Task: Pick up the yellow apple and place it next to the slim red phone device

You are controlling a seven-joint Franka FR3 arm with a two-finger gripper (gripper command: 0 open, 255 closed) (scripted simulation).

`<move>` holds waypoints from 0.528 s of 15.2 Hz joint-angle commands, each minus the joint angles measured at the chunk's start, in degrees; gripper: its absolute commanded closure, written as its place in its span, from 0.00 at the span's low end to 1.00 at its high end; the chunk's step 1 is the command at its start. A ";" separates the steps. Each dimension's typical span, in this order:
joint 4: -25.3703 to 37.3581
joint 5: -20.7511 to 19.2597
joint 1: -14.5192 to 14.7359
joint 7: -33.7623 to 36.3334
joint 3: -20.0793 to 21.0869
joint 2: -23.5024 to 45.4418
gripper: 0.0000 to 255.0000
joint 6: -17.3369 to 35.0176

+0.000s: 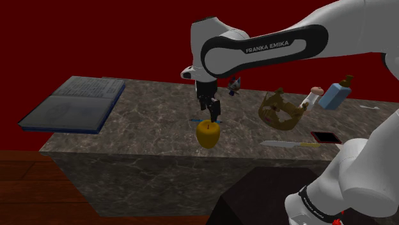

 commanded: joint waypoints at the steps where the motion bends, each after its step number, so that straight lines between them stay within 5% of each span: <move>1: -0.85 -0.04 0.13 -0.52 0.14 0.42 0.00 1.18; 8: -4.81 -0.14 0.09 -0.46 0.10 0.75 0.00 5.45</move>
